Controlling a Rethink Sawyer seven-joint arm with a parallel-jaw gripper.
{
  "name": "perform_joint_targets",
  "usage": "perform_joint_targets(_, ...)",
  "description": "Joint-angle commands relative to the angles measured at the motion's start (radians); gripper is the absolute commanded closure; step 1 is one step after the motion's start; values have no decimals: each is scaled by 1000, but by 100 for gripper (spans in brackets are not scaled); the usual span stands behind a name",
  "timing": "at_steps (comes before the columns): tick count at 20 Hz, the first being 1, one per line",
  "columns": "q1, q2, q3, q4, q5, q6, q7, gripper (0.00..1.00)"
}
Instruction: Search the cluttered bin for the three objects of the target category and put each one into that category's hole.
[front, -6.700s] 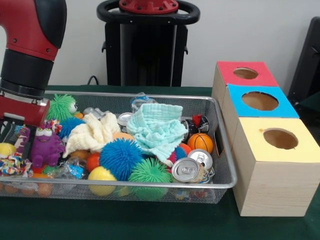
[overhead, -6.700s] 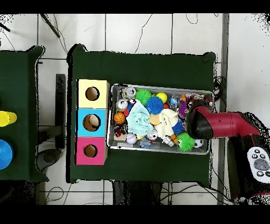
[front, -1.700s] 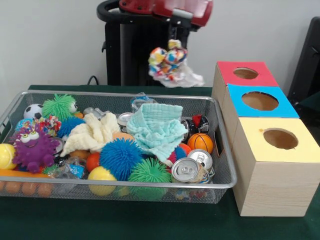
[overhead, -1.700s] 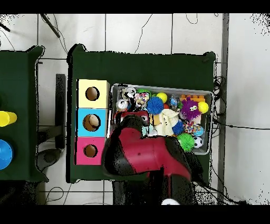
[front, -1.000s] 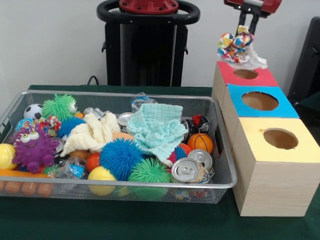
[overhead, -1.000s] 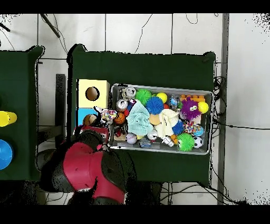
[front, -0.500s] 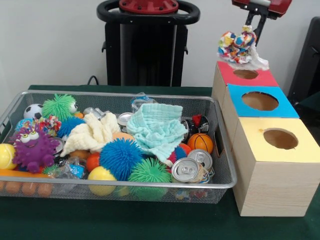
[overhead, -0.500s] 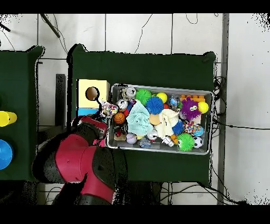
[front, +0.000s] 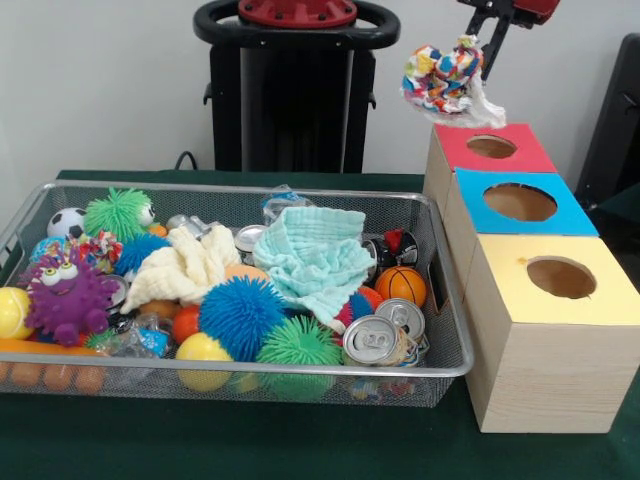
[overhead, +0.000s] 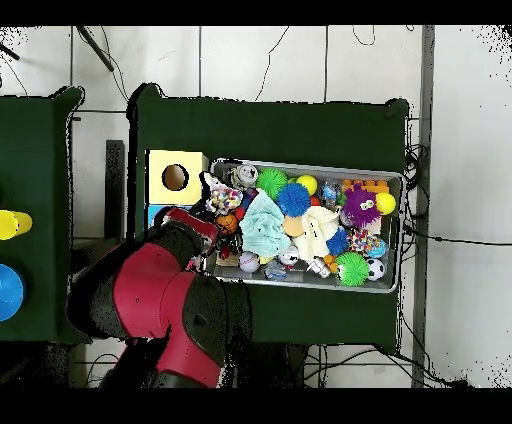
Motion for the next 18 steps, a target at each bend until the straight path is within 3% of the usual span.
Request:
perform_joint_targets(1, 30, 105, -52, -57, 92, 89, 277, 100)
perform_joint_targets(6, 39, 110, -24, -21, 157, 49, 286, 100)
perform_joint_targets(9, 9, 86, 68, 32, 197, -5, 257, 100)
perform_joint_targets(16, -17, 77, 149, 90, 301, -85, 275, 100)
perform_joint_targets(18, -44, 60, 203, 121, 329, -120, 272, 100)
